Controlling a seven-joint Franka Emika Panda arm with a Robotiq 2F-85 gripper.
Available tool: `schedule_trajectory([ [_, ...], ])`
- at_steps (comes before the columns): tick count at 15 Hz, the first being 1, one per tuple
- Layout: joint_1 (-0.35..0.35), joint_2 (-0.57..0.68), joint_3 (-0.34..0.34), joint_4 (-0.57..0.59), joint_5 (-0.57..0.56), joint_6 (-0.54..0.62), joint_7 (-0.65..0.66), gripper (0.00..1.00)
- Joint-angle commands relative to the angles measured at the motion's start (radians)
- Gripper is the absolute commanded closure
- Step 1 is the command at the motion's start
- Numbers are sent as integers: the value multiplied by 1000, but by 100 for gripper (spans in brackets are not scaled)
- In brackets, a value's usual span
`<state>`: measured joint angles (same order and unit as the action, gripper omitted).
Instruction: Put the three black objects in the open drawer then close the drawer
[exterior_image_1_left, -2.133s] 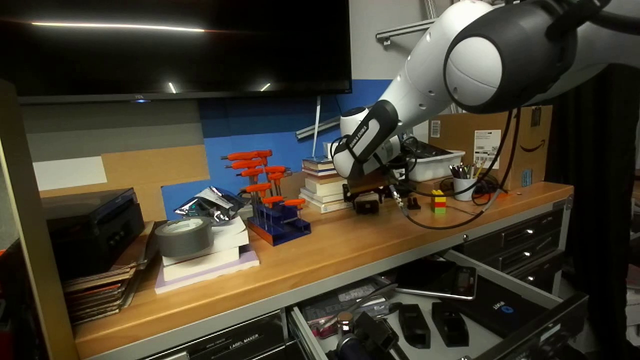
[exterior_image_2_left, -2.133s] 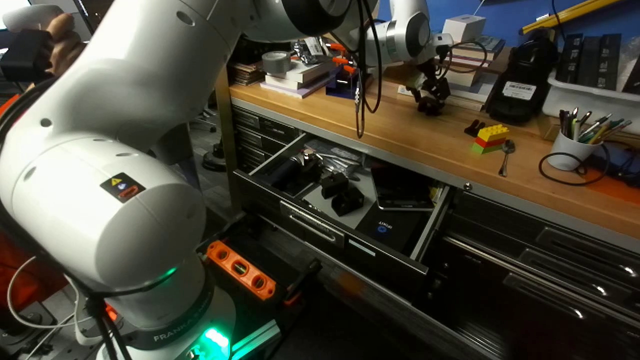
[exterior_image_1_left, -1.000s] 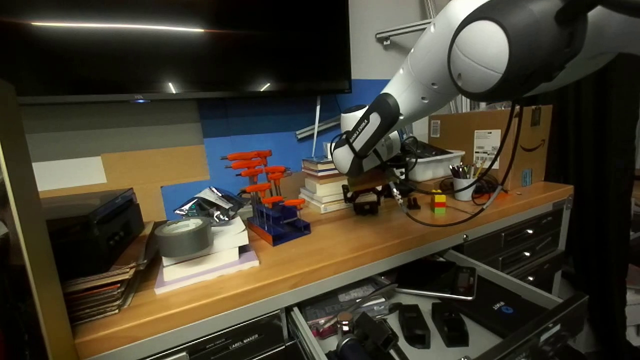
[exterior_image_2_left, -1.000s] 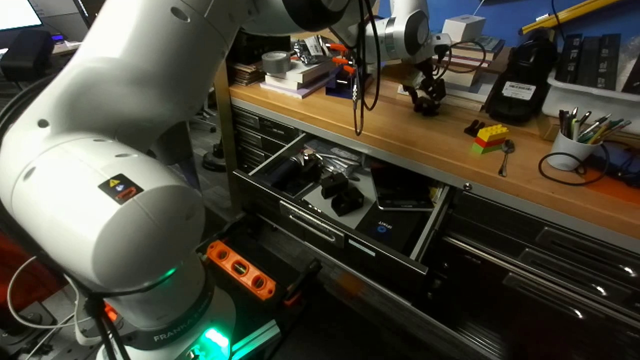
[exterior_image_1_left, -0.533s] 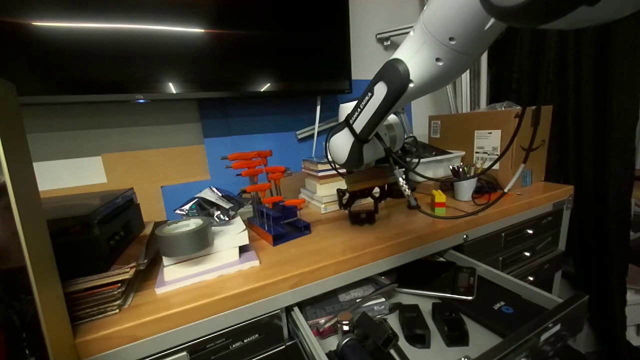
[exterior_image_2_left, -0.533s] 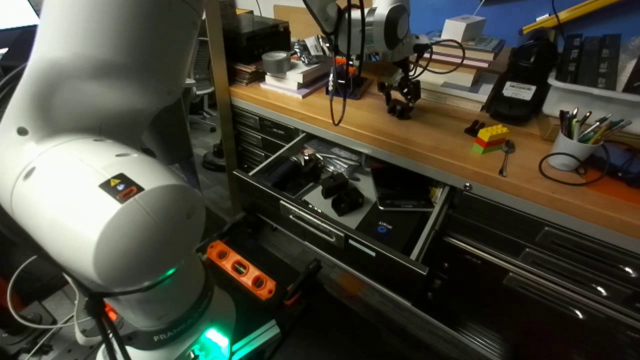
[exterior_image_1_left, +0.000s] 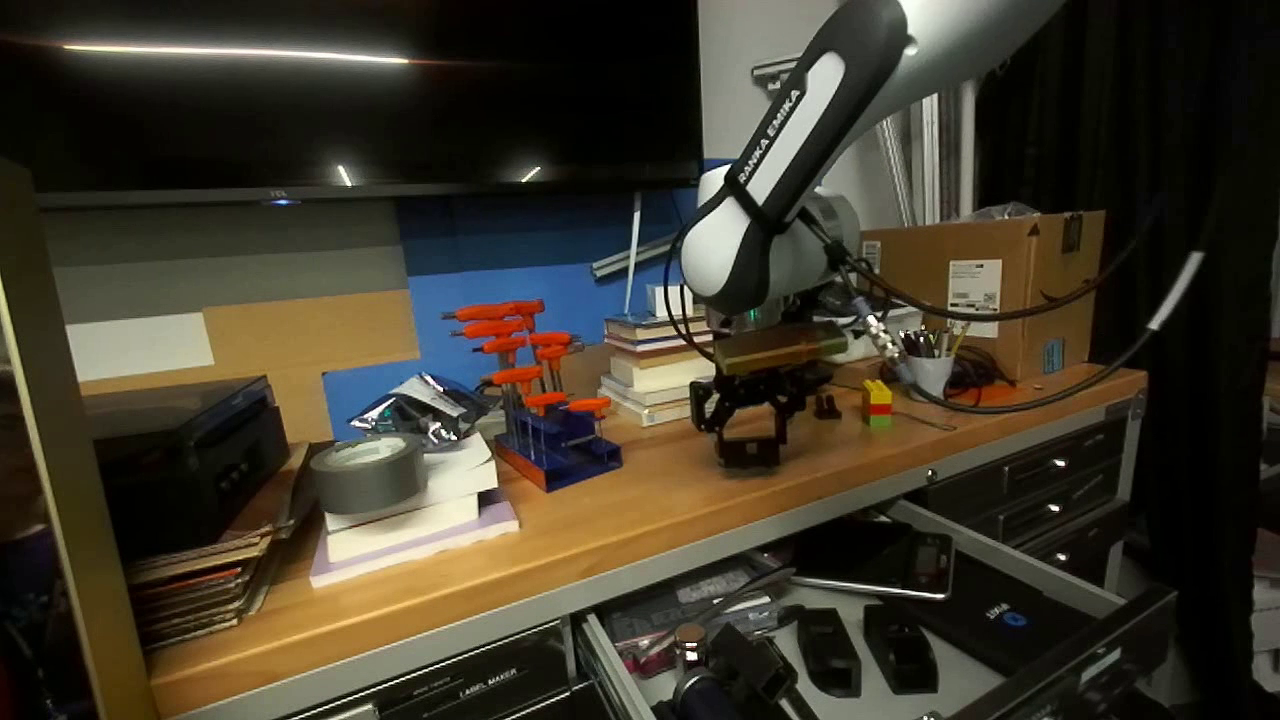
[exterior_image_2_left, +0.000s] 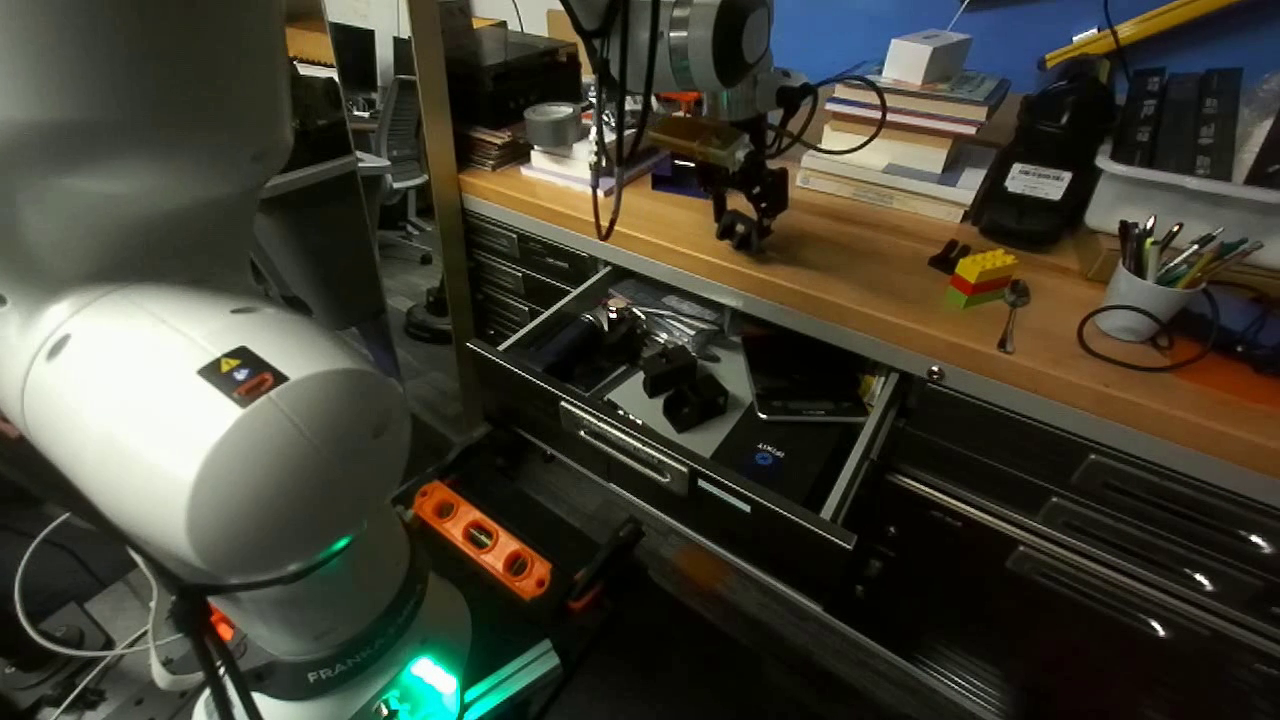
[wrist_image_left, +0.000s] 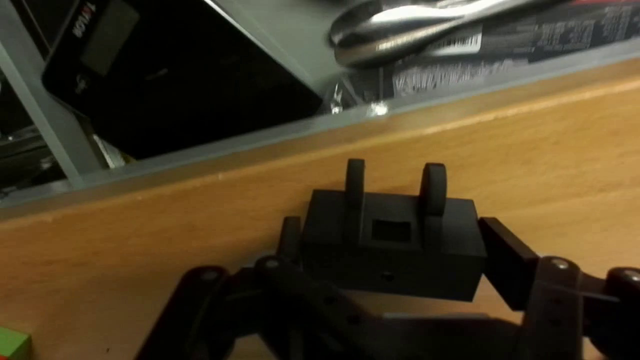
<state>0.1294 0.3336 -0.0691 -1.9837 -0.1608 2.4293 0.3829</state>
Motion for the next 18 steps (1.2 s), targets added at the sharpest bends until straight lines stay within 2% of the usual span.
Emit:
schedule_trajectory([
  [1,-11,-209,39,-252,43,23,-34,38],
  [5,-8,-343,86,-457,86,40,-36,38],
  [9,-3,-413,134,-618,102,100,6,38],
  [13,-7,-392,171,-714,39,214,109,38],
  [18,-10,-311,176,-746,-1,324,194,38],
])
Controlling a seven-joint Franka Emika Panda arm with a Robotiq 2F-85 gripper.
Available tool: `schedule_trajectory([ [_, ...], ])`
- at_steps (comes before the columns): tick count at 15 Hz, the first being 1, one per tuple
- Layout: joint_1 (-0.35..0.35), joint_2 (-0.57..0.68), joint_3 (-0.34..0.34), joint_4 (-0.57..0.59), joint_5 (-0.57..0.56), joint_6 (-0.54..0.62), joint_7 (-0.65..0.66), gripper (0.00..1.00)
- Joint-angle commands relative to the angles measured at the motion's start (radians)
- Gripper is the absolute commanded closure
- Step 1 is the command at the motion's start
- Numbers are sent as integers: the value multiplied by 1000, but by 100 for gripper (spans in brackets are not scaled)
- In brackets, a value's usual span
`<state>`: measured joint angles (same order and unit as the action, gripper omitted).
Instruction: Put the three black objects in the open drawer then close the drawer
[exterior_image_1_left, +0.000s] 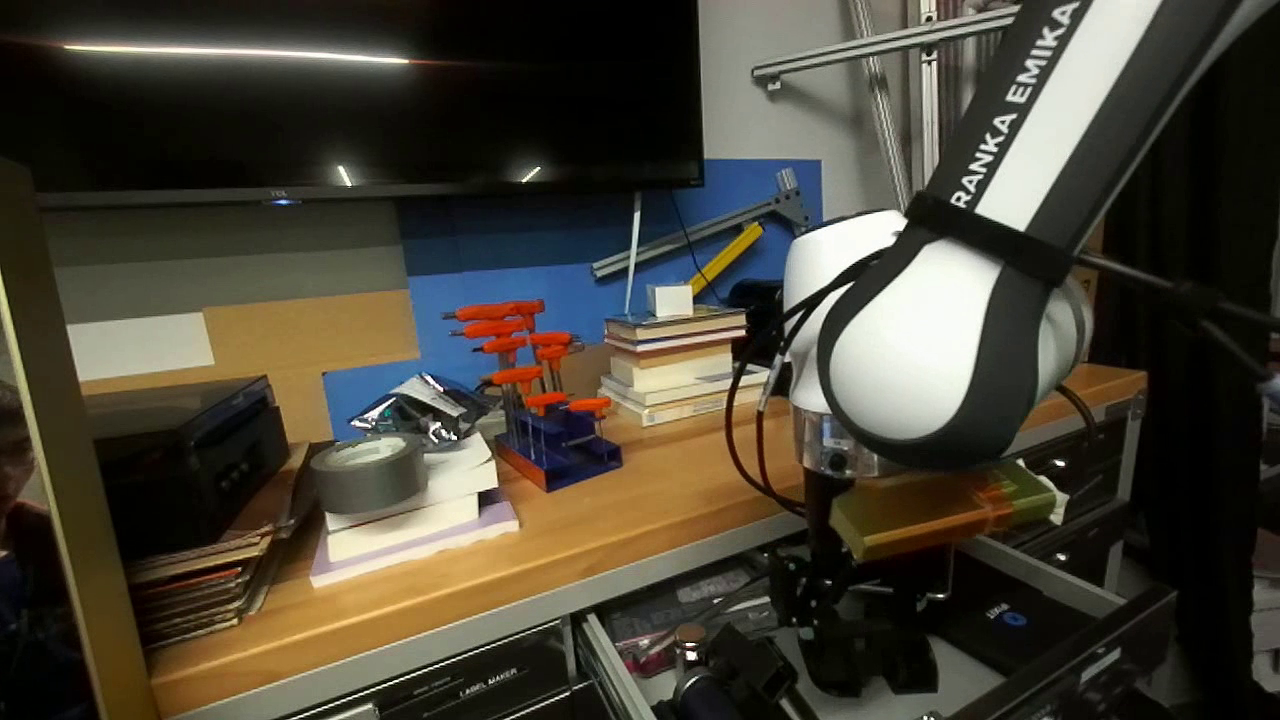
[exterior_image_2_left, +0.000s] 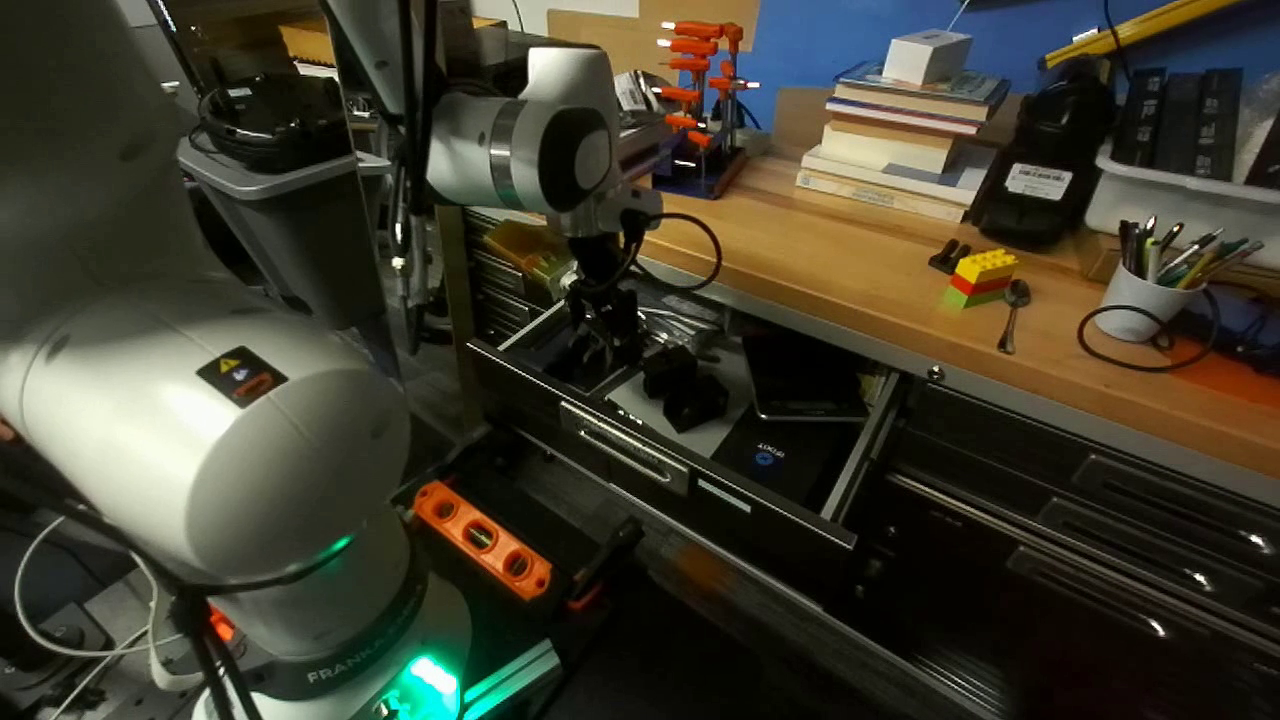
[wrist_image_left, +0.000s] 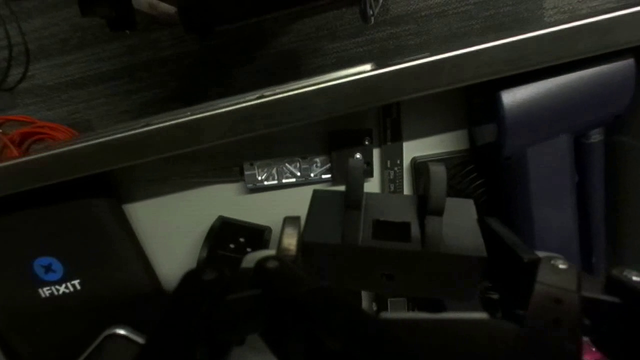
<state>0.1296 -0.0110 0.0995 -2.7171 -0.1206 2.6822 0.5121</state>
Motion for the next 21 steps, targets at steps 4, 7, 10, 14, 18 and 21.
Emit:
schedule_trajectory([
  [4,5,120,-25,14,-105,141,140,38],
  [7,28,177,-75,28,-162,188,196,38],
  [10,22,222,-104,39,-201,220,232,38],
  [14,27,251,-133,53,-209,241,257,3],
  [18,38,238,-150,60,-214,238,274,0],
  [21,61,188,-173,72,-241,223,299,0],
])
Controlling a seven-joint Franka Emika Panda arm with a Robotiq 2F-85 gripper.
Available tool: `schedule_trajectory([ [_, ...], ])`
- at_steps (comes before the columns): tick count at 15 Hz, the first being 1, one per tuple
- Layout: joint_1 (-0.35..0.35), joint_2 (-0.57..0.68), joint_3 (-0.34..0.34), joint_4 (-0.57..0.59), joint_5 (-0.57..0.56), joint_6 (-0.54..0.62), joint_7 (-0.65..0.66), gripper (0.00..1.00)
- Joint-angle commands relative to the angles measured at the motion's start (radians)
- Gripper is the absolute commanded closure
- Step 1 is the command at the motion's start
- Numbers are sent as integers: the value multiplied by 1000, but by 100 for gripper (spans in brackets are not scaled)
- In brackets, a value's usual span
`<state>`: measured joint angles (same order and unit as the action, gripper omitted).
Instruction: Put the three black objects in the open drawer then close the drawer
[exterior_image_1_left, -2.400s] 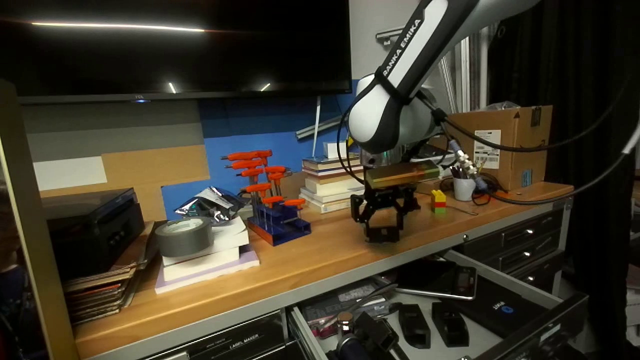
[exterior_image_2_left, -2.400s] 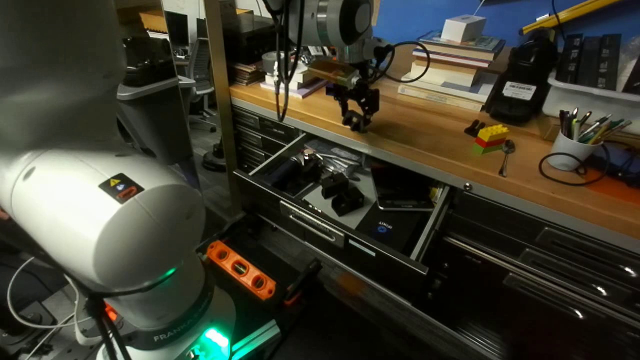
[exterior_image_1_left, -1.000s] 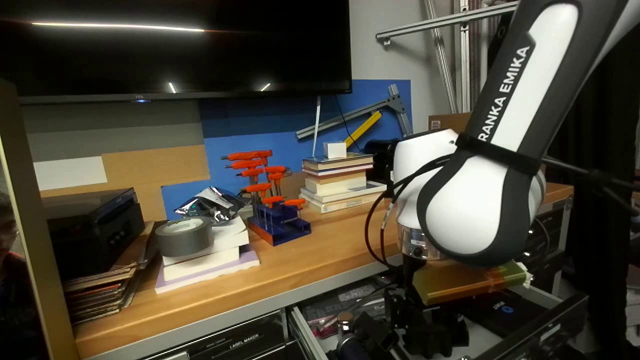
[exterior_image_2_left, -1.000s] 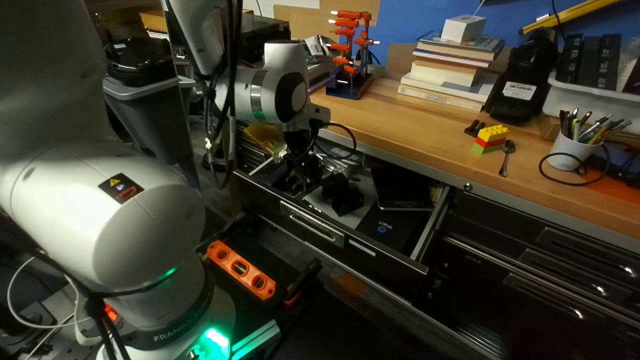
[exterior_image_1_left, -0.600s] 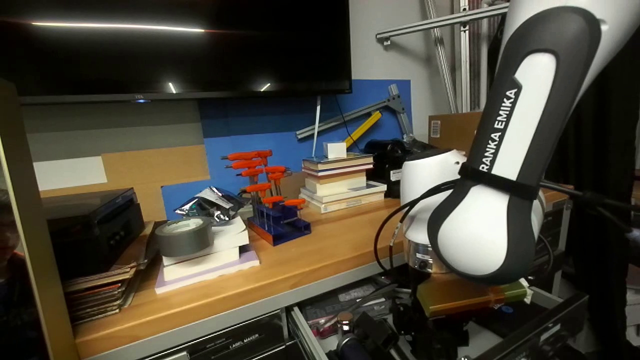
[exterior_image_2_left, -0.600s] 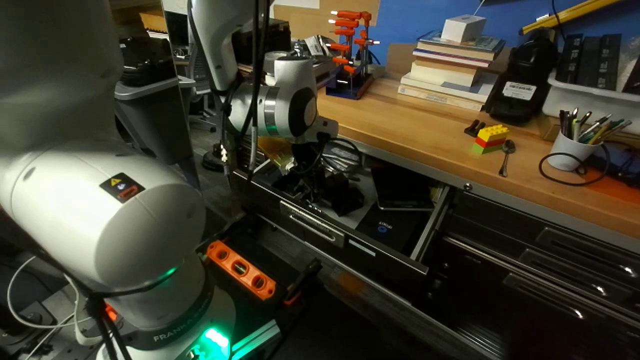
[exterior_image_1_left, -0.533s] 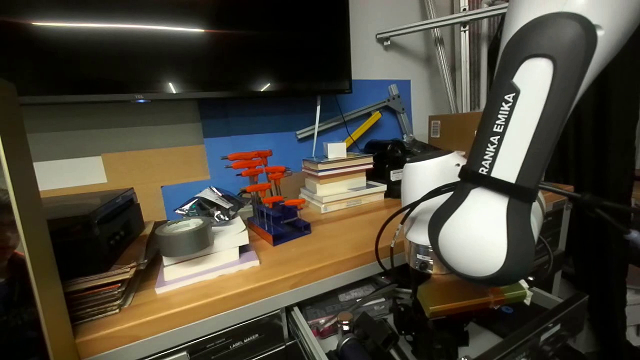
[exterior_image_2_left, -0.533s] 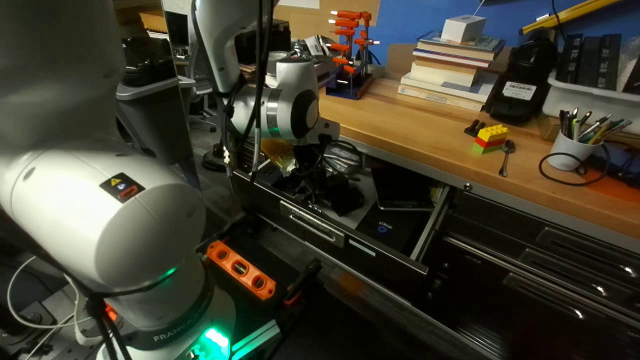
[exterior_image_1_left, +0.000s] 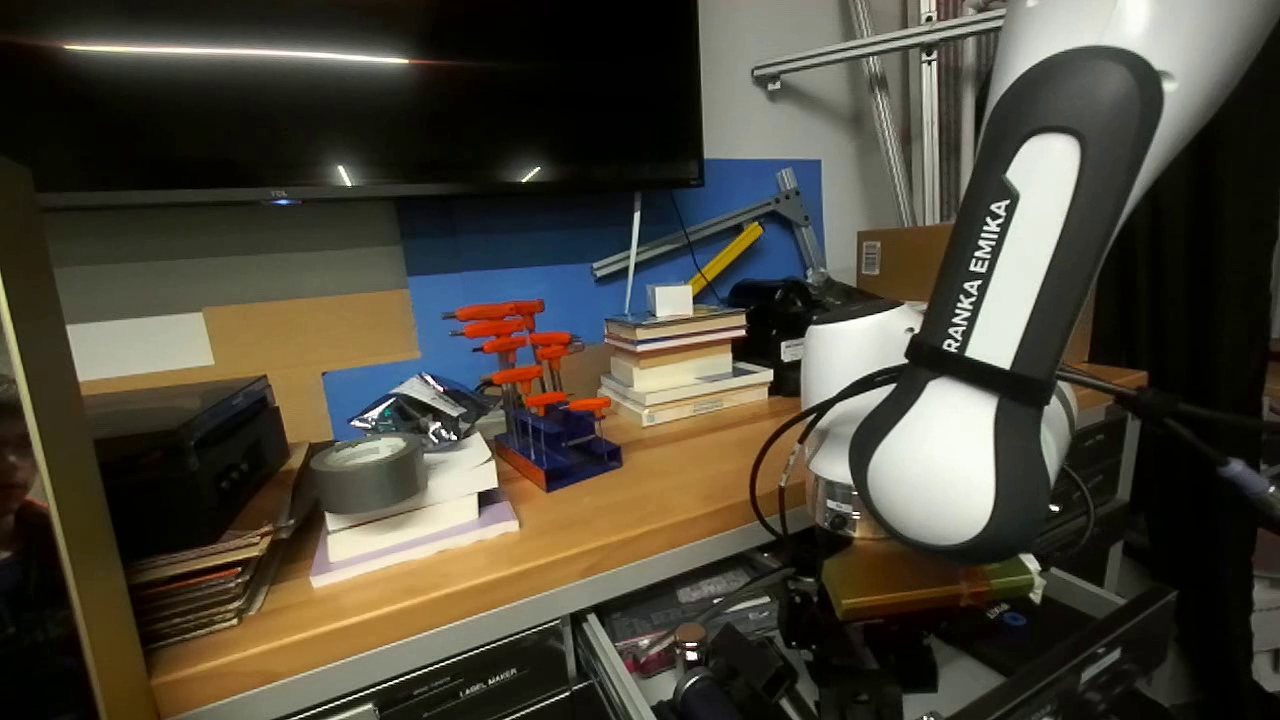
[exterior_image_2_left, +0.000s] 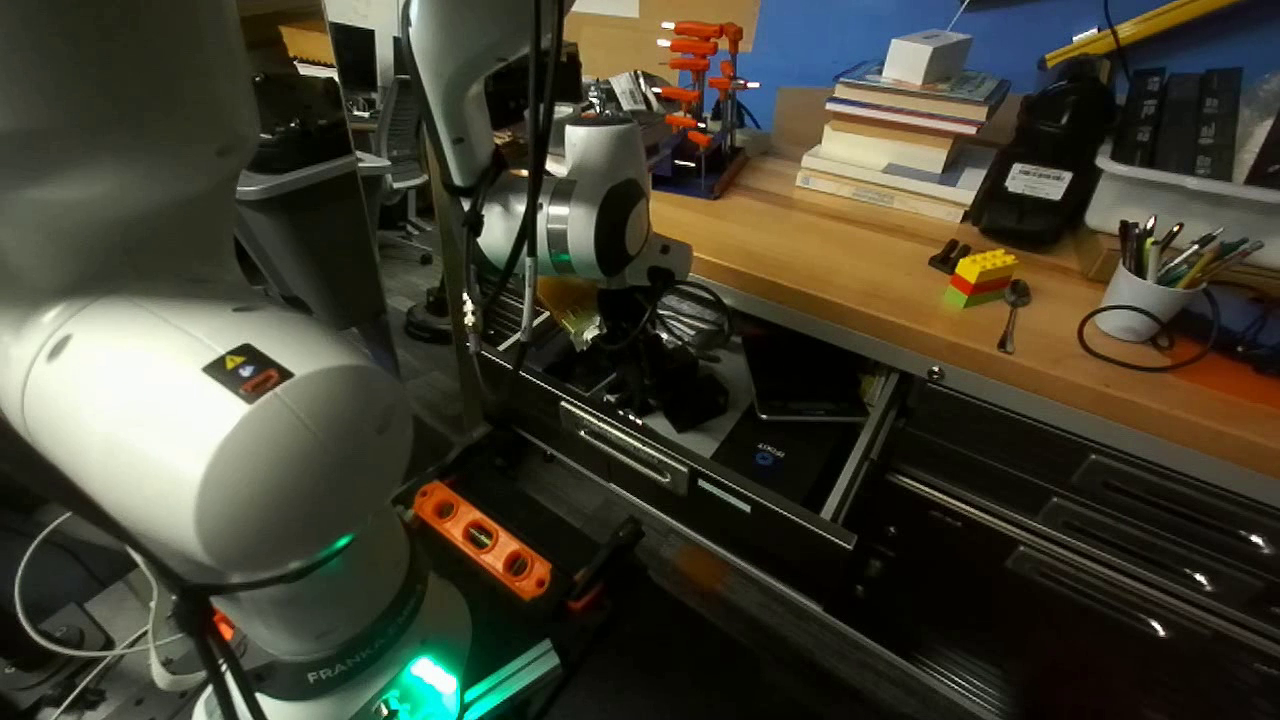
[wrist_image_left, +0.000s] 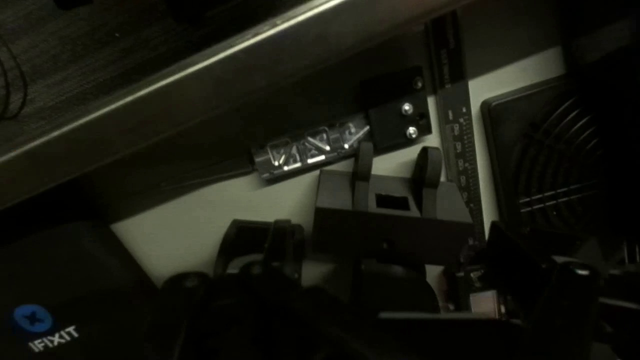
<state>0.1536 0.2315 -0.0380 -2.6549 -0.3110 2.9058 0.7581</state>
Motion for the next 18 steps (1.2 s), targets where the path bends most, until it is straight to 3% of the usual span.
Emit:
schedule_trajectory([
  [1,44,-69,-44,20,-65,-7,63,0],
  [12,58,-191,-97,187,-340,-66,229,0],
  [18,40,-114,-147,366,-550,-62,366,0],
])
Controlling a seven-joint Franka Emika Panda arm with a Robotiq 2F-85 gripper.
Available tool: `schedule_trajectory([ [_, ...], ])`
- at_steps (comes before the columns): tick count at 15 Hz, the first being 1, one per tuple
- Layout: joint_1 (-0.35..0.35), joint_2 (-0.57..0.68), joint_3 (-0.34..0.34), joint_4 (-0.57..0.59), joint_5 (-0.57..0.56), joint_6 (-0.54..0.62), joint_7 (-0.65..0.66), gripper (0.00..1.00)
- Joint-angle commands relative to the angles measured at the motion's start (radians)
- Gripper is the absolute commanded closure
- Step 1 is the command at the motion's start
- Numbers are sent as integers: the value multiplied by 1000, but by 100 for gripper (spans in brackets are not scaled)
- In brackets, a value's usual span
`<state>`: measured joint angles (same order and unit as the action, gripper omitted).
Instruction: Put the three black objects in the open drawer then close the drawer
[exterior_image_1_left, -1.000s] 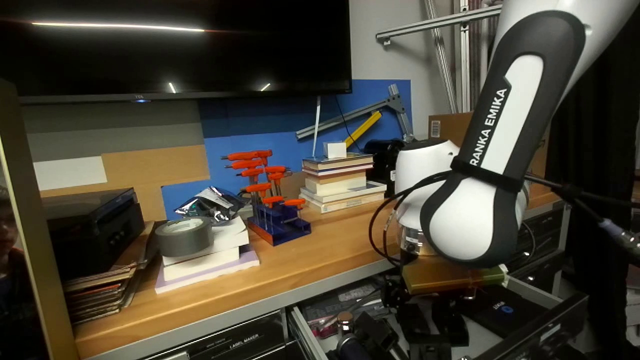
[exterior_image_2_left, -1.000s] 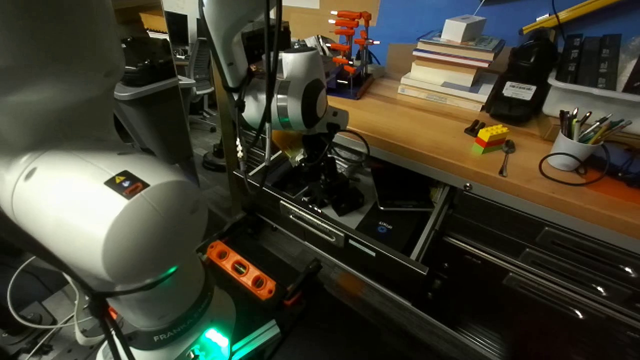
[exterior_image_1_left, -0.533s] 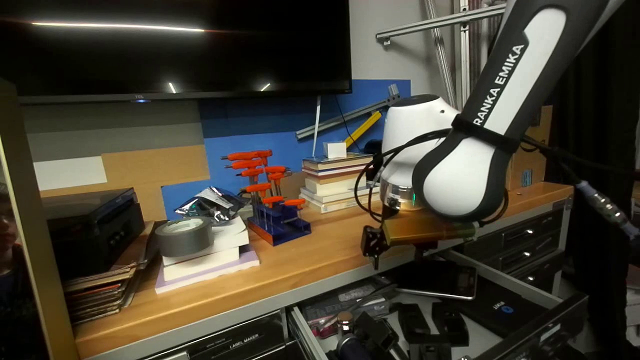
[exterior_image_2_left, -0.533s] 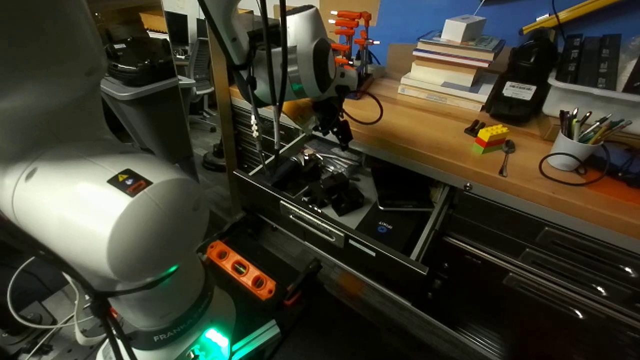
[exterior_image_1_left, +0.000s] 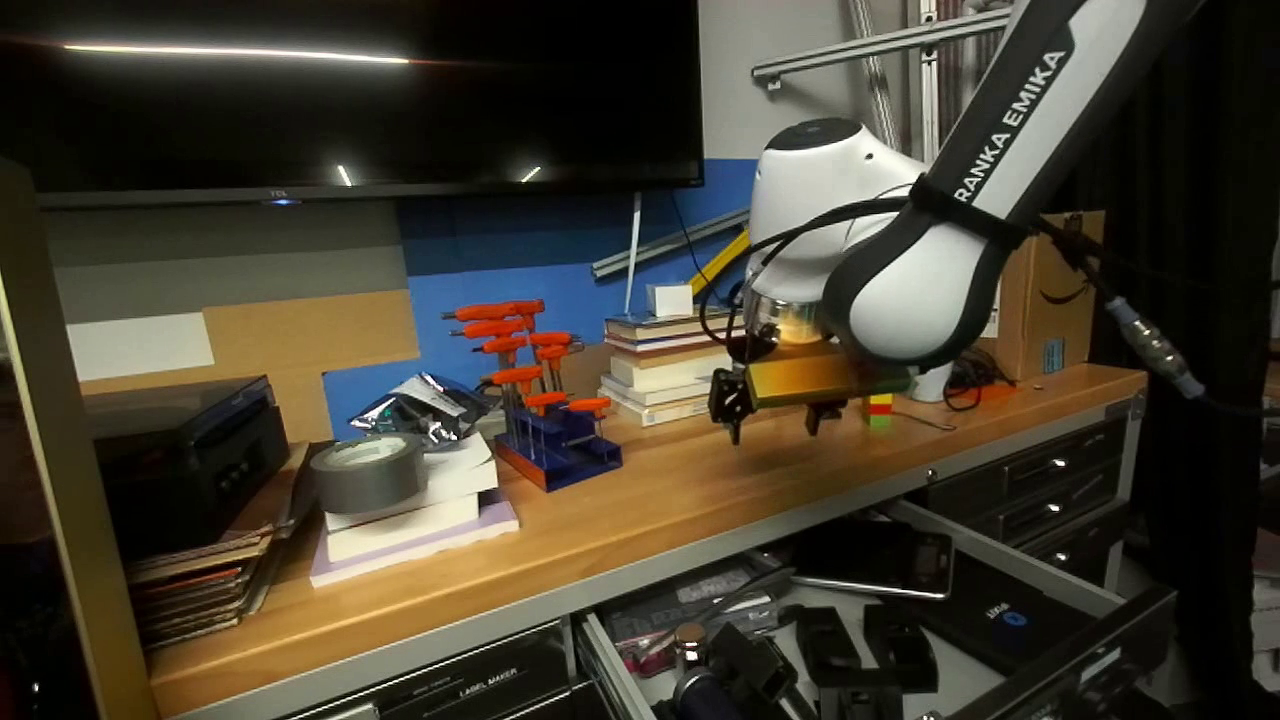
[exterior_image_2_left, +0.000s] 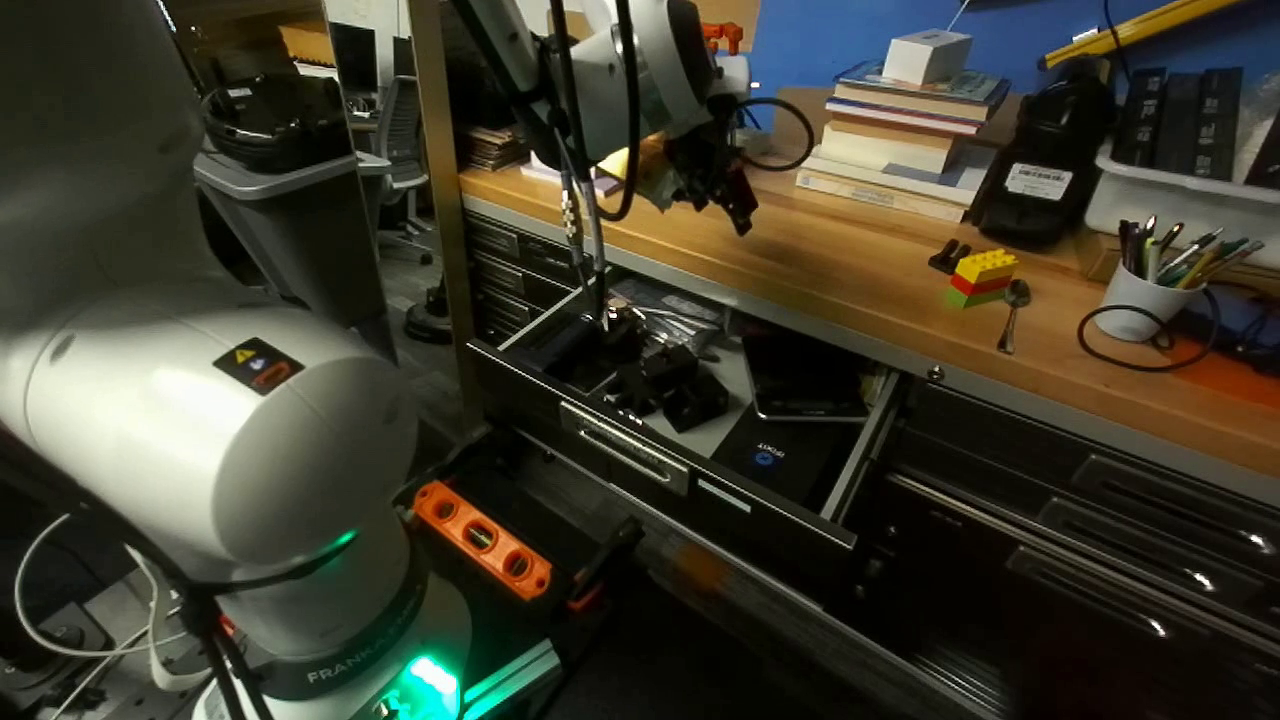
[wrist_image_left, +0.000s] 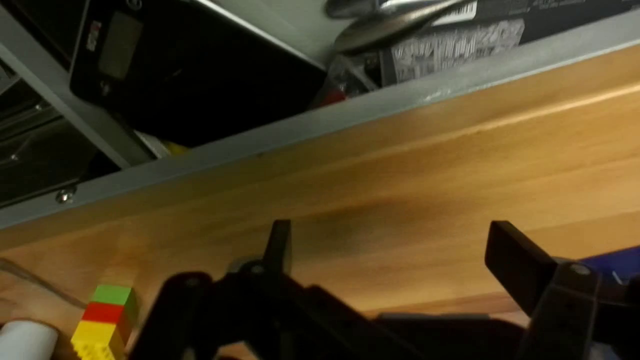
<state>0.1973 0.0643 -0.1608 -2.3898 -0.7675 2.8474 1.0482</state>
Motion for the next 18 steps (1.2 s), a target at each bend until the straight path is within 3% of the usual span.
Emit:
schedule_trajectory([
  [1,-6,76,-33,131,-116,3,93,0],
  [10,-39,382,-83,433,-84,25,98,0],
  [16,-22,568,-174,688,-95,-30,213,0],
  [18,15,612,-243,763,-134,-61,303,0],
])
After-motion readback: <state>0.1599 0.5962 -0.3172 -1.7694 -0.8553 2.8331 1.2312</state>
